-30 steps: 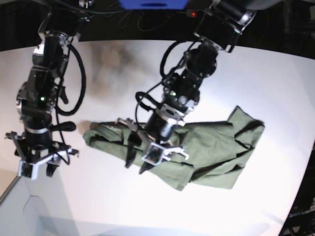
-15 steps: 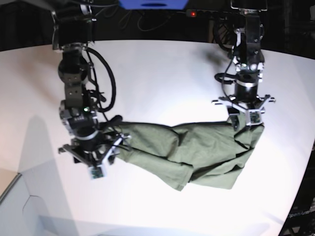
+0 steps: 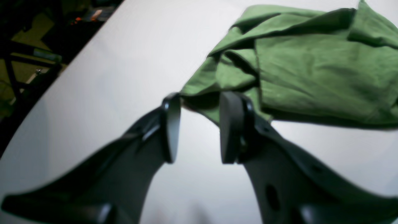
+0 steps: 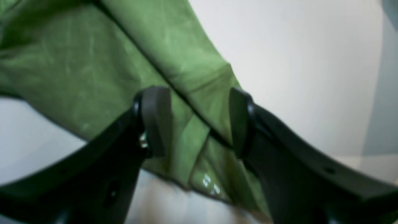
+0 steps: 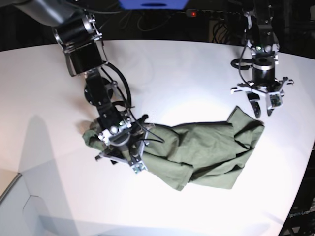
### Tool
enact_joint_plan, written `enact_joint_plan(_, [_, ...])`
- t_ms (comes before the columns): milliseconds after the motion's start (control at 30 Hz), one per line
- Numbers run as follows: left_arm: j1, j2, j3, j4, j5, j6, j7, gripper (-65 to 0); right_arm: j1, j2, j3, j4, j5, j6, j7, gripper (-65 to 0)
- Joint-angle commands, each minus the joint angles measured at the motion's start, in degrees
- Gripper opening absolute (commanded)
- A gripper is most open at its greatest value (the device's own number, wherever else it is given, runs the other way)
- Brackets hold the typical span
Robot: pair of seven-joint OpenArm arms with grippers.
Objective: Layout the t-shirt on the table in an organized manner, then fold the t-shirt properly
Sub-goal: 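Drag the t-shirt edge with the right gripper away from the left gripper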
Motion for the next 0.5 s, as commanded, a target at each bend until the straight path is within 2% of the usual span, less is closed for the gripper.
enact_joint_plan(0, [0.05, -0.37, -0.42, 1.10, -0.09, 0.18, -1.44, -44.2, 1.80, -0.47, 0.20, -0.47, -0.30, 0.08, 1.48, -34.7])
enact_joint_plan(267, [0.40, -0.37, -0.51, 1.01, -0.09, 0.18, -1.44, -44.2, 2.94, -0.47, 0.47, -7.15, -0.30, -0.09, 7.28, -35.2])
enact_joint_plan(333, [0.40, -0.37, -0.51, 1.01, -0.09, 0.18, -1.44, -44.2, 2.94, -0.38, 0.55, -7.15, -0.30, -0.09, 7.54, -37.7])
enact_joint_plan(467, [0.31, -0.37, -0.51, 1.01, -0.09, 0.18, -1.44, -44.2, 3.91, -0.38, 0.55, -7.41, -0.30, -0.09, 7.63, -46.9])
